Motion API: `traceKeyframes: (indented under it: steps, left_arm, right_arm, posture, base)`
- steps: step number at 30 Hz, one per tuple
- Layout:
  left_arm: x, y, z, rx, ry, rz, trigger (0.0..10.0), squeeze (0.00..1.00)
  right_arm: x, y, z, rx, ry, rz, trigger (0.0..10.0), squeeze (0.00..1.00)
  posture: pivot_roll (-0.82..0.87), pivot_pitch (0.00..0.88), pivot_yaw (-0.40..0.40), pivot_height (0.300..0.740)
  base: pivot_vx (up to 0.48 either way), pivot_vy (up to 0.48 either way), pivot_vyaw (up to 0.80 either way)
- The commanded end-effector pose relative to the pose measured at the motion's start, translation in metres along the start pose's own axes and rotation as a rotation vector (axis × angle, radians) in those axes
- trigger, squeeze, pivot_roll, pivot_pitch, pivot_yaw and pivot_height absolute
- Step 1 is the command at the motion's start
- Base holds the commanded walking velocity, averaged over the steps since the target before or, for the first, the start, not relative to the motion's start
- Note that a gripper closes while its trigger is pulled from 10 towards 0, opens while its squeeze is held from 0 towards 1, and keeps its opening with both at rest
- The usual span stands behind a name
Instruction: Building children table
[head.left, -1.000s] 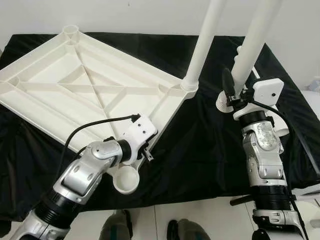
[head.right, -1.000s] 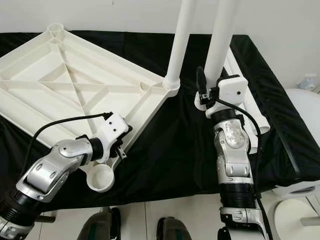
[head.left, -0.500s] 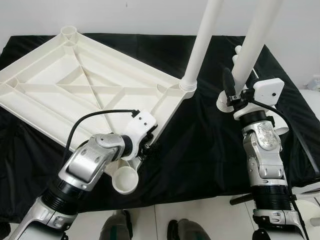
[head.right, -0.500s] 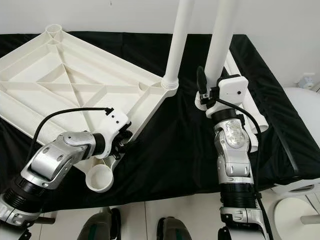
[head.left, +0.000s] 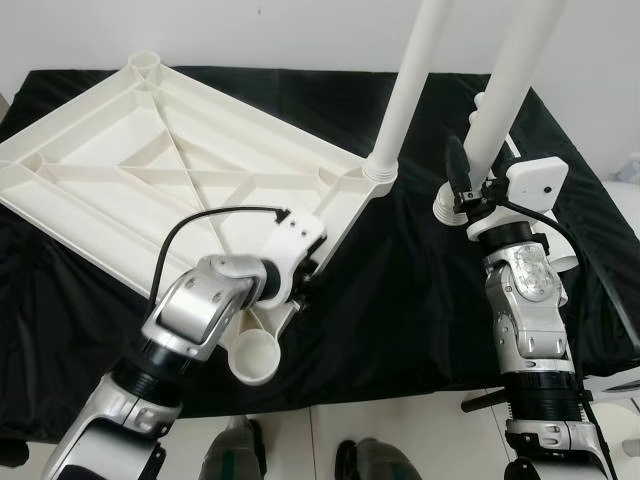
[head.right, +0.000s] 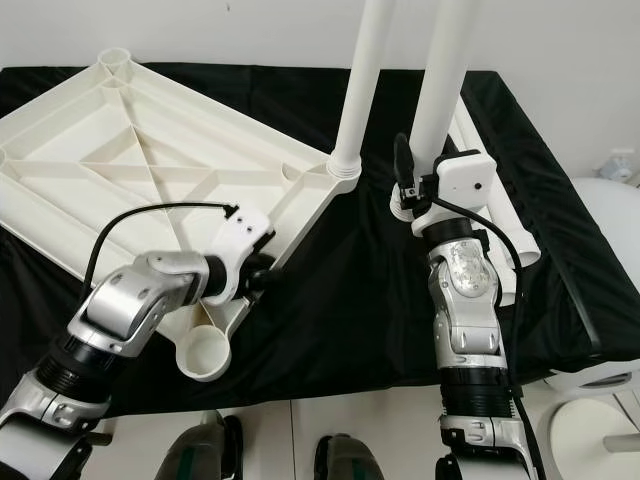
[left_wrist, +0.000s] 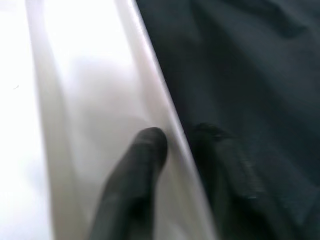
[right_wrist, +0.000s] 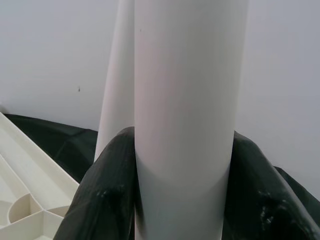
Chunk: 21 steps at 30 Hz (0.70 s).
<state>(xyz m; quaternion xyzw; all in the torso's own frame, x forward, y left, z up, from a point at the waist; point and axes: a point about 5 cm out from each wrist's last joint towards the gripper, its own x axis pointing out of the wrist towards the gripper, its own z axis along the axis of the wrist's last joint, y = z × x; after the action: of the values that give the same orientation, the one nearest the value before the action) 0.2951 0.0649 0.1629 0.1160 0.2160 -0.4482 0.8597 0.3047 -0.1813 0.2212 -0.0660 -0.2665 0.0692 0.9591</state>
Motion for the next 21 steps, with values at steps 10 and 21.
traceKeyframes:
  steps: [10,21]
  left_arm:
    - [0.007,0.007,-0.003,0.001,0.030,0.140,2.7,0.00]
    - [0.021,0.007,0.013,-0.034,-0.016,0.199,10.0,0.00]
  right_arm:
    - [-0.001,0.000,0.004,-0.006,-0.016,-0.009,10.0,0.00]
    - [-0.003,-0.001,0.005,-0.009,-0.018,-0.017,10.0,0.00]
  posture:
    - [0.02,0.103,0.004,0.740]
    - [0.02,0.103,0.014,0.740]
  base:
    - [0.000,0.000,0.00]
    - [0.000,0.000,0.00]
